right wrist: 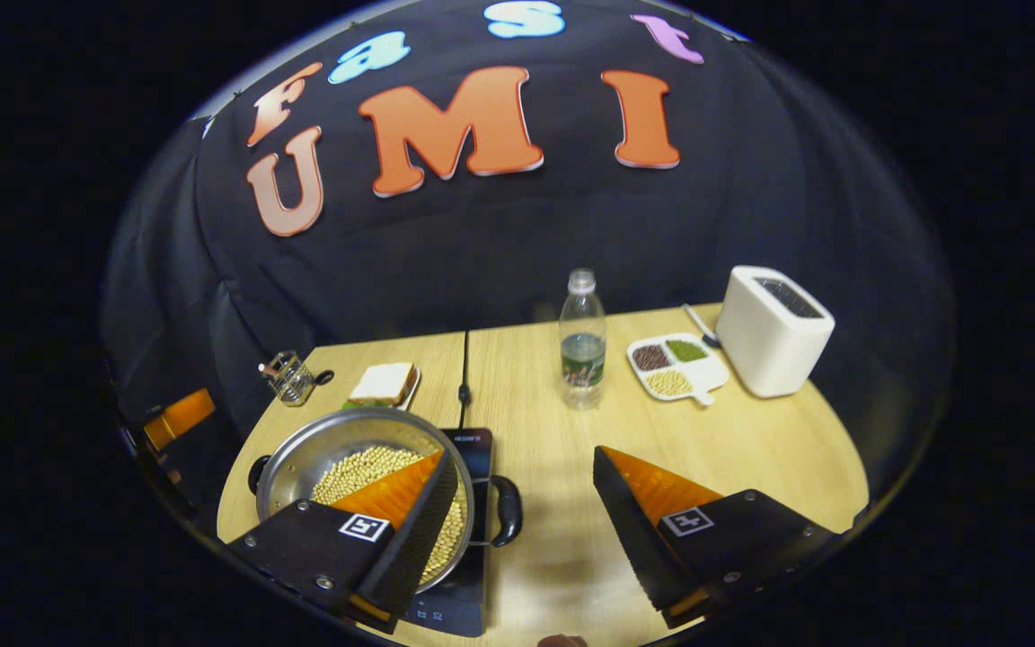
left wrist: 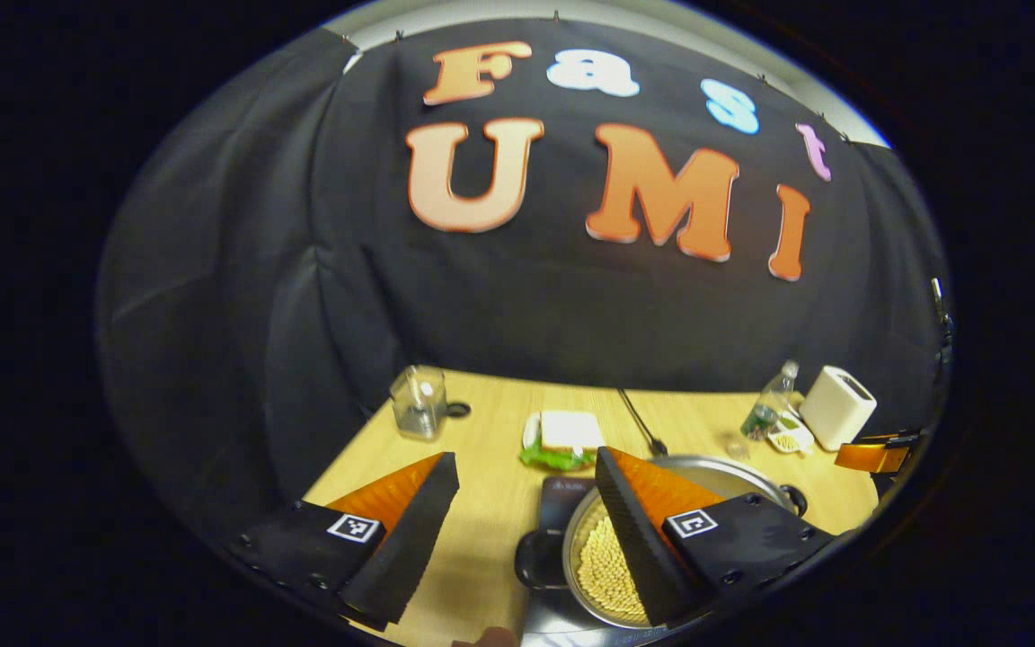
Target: First push the handle of the pot to place it horizontally, then grasp the pot with both hands and set it on the induction cooktop.
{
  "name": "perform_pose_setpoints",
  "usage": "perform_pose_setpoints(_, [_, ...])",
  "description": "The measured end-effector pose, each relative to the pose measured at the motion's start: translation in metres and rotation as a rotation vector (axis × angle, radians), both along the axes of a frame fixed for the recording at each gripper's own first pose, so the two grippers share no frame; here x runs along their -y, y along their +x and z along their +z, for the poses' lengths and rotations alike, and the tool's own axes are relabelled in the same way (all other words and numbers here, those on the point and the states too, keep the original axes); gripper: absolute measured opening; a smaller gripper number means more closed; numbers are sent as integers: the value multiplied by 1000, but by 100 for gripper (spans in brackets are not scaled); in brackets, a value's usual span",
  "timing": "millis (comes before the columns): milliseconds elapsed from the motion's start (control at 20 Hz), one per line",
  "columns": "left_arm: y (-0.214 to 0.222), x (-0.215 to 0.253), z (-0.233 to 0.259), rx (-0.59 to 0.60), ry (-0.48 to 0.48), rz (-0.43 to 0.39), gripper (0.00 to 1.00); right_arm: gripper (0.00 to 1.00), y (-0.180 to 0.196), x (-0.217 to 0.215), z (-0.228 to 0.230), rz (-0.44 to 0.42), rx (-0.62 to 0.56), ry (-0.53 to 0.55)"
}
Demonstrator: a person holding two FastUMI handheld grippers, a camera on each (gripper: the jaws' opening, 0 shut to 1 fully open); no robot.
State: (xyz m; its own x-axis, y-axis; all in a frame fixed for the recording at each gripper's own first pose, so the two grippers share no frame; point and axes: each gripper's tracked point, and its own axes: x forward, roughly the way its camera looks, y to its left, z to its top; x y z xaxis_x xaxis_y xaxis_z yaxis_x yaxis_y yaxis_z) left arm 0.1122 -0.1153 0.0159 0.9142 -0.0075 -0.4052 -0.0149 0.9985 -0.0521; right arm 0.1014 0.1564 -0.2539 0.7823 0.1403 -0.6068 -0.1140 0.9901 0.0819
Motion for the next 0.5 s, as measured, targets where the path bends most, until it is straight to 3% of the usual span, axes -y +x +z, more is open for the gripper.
perform_pose_setpoints(200, [-32, -46, 109, 143, 29, 40, 99, 94, -11, 37, 97, 13, 175, -18])
perform_pose_setpoints(300, [-50, -87, 151, 198, 81, 114, 99, 94, -15, 65, 134, -4, 256, -53])
perform_pose_setpoints(500, [-94, -131, 218, 288, 82, 219, 99, 94, -25, 102, 194, -44, 359, -57])
